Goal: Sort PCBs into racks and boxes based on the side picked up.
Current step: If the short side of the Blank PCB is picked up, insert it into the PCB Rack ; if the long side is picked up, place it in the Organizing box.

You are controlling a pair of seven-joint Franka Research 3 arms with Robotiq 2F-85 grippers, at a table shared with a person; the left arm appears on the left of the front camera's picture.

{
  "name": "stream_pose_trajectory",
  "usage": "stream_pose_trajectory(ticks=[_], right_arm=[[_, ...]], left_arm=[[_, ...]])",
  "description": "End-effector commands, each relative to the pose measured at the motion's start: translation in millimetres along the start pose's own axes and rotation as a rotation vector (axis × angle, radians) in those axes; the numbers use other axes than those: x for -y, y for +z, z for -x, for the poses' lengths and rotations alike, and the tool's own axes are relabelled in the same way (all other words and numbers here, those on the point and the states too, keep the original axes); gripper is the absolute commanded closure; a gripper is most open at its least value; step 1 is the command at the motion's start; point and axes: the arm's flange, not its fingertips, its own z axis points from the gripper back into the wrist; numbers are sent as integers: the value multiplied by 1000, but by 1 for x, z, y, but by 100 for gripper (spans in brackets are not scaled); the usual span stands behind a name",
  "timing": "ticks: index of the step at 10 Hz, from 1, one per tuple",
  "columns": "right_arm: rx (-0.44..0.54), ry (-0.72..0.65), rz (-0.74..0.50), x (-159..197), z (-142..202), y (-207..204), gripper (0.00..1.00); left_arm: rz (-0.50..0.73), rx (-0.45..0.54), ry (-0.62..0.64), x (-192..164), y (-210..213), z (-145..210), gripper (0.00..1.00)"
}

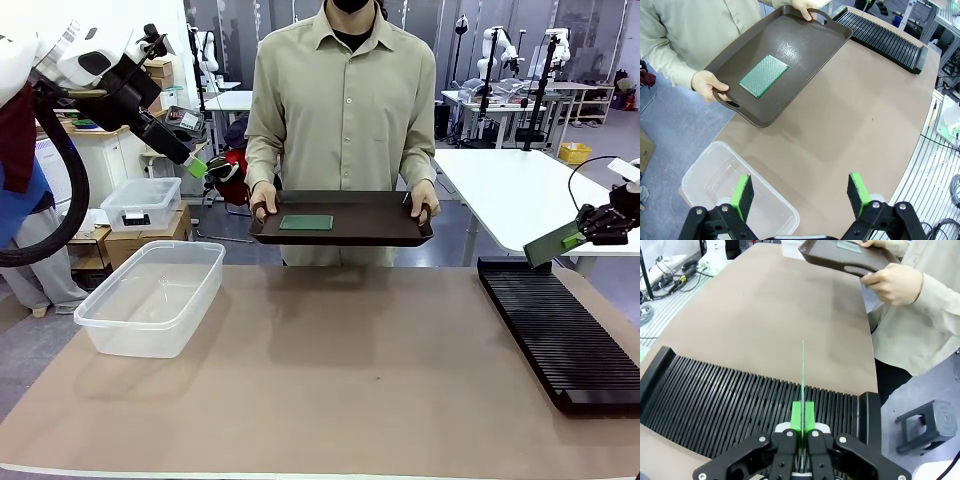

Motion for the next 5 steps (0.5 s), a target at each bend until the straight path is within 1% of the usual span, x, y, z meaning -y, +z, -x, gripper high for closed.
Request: stream_pose_trajectory(ticks=[1,5], right_arm=[[-28,29,-7,1,6,-7,98],[-6,62,-35,0,16,-23,98]], left_arm=[[10,-1,3,-1,-1,2,0],[10,-1,3,-1,-1,2,0]])
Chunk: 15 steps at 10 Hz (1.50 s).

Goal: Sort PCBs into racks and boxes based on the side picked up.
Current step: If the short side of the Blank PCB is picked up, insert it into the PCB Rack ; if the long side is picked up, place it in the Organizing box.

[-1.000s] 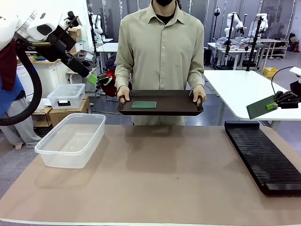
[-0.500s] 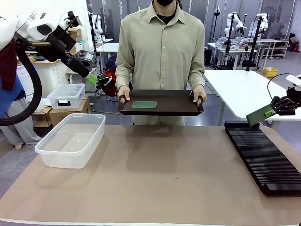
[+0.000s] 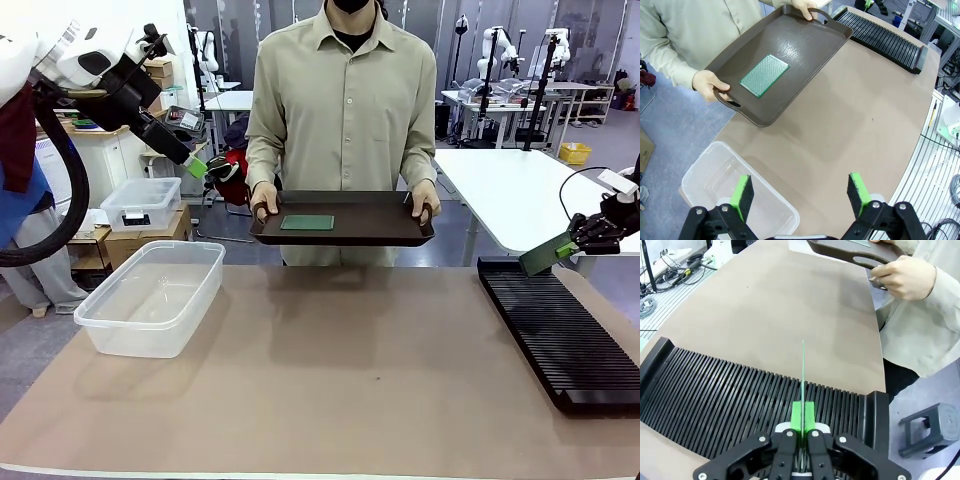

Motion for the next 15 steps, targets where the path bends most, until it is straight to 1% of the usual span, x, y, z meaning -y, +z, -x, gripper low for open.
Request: stream_pose_trajectory(ticks=[1,4,6,7,11,15], right_arm=[[3,43,-11,-3,7,-9,98],[-18,81,-4,0,15,-20,98],[-23,78,-16,1,15,-27,98],[-27,80,-4,4,18,-29,98],[4,27,-17,8,30,-41,98],[38,-14,-15,9,37,-44,98]], left_arm=[[10,-1,3,-1,-1,2,0],[10,-1,3,-1,-1,2,0],[10,-1,3,-1,-1,2,0],[10,-1,3,-1,-1,2,0],[10,-1,3,-1,-1,2,0],[10,-1,3,-1,-1,2,0]])
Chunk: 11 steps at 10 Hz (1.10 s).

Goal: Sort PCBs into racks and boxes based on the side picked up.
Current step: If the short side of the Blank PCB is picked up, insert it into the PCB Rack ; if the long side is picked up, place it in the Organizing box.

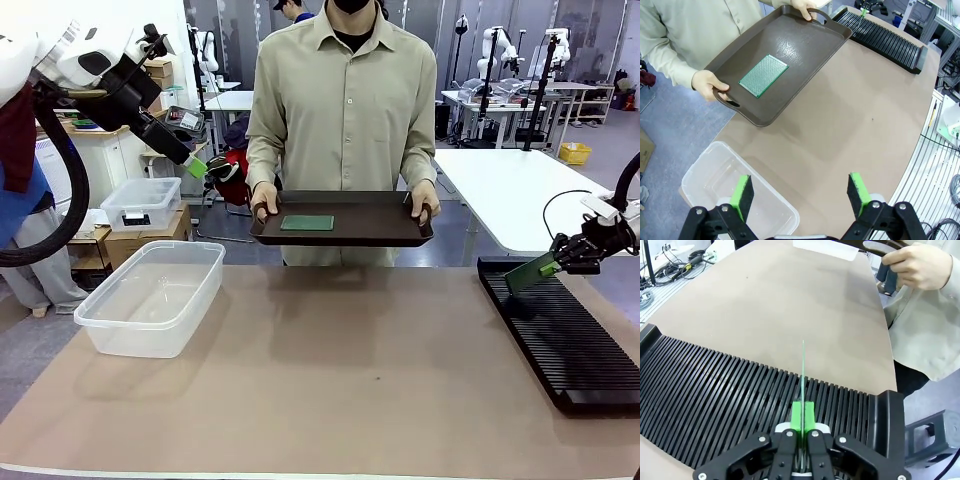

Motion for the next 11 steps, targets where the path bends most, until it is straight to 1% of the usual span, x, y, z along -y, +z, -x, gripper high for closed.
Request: stream_pose_trajectory(ticks=[1,2,3,6,11], right_arm=[[16,-39,0,3,3,-3,98],[23,-53,-2,3,5,-5,98],[50,-63,-19,4,6,-5,98],[58,-84,-30,3,7,-6,98],[103,-159,-33,9,20,-12,98]], left_arm=[[10,-1,3,-1,-1,2,0],[10,-1,3,-1,-1,2,0],[10,-1,3,-1,-1,2,0],[10,-1,3,-1,-1,2,0],[10,-1,3,-1,-1,2,0]])
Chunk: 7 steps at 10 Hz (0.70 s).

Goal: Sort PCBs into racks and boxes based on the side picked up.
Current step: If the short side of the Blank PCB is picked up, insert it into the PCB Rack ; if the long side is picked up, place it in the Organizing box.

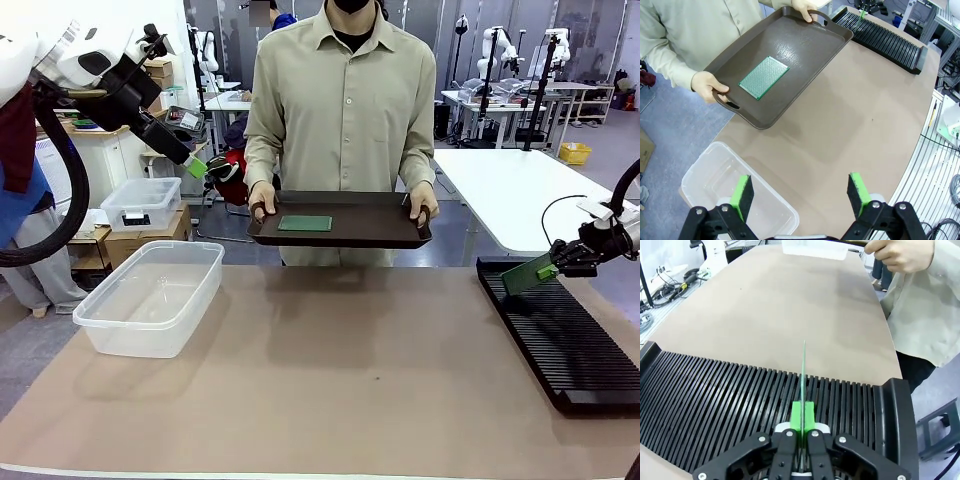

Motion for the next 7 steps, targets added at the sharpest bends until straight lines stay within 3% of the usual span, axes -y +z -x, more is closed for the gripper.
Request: stream_pose_trajectory(ticks=[1,6,7], right_arm=[[62,-44,-34,9,4,-6,98],[93,-101,-49,13,12,-5,98],[95,-109,-58,13,13,-3,78]], left_arm=[[10,-1,3,-1,-1,2,0],[10,-1,3,-1,-1,2,0],[10,-1,3,-1,-1,2,0]])
